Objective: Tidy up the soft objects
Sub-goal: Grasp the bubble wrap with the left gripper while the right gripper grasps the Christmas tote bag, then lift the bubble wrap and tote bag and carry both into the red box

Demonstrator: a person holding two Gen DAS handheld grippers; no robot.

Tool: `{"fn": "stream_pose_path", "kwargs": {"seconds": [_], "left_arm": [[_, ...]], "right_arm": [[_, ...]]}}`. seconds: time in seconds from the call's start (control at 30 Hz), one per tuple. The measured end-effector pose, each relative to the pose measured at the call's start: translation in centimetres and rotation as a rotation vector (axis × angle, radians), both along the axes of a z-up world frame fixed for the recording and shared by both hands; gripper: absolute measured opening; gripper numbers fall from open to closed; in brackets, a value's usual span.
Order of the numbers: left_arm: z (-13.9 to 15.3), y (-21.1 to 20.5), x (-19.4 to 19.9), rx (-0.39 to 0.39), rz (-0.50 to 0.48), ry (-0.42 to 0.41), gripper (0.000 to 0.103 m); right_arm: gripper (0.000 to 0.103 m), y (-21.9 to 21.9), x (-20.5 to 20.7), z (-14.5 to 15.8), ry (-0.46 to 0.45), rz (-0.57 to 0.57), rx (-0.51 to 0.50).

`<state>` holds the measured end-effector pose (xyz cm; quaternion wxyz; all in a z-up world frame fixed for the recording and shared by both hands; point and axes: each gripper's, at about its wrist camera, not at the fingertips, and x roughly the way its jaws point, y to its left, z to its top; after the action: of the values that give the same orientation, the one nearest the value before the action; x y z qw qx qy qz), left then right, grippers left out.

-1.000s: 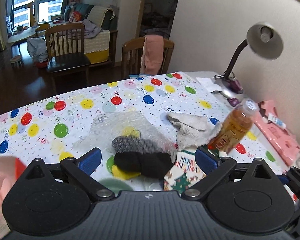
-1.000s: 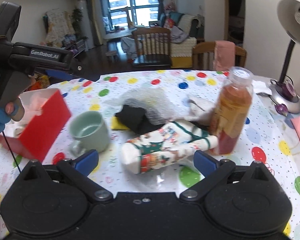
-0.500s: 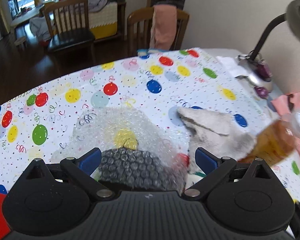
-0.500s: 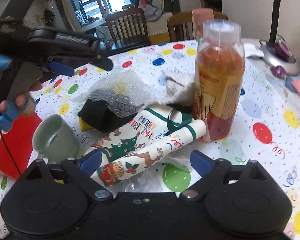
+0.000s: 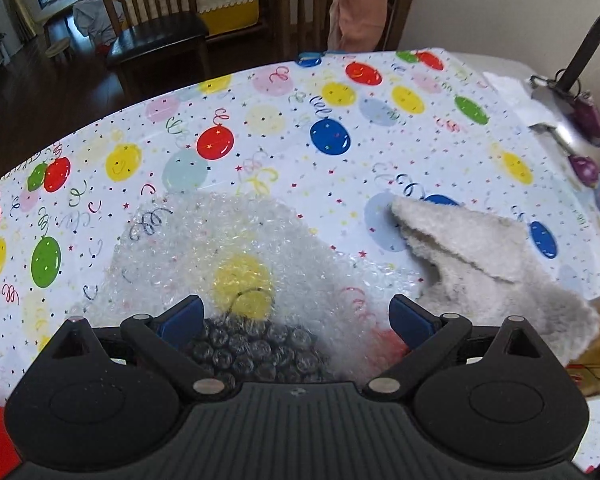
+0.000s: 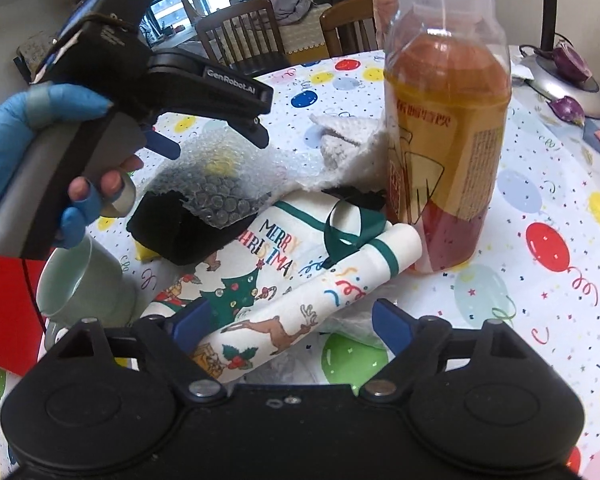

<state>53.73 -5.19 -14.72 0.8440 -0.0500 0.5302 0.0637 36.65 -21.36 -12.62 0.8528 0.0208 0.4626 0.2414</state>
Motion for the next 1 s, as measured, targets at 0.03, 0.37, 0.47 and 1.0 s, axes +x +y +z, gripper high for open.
{"fn": "stream_pose_path", "kwargs": {"seconds": [0.03, 0.37, 0.47, 1.0], "left_arm": [[-0.2, 0.0, 0.1, 0.005, 0.003, 0.001, 0.092], [-1.2, 0.6, 0.5, -0.001, 0.019, 0.033, 0.032], [-0.9, 1.0, 0.2, -0.010, 0.025, 0.026, 0.022], [4.4, 2.7, -3.8, -0.046, 0.018, -0.067, 0.013]], "right_arm": [[0.084, 0.0, 0.1, -0.1, 0.004, -0.005, 0.003], [0.065, 0.5, 0.1, -0.5, 0.006, -0.011, 0.010], [0.055, 0.5, 0.0, -0.5, 0.009, -0.012, 0.013], [0.014, -0.1, -1.8, 1.7, -0.063, -0.035, 0.035]]}}
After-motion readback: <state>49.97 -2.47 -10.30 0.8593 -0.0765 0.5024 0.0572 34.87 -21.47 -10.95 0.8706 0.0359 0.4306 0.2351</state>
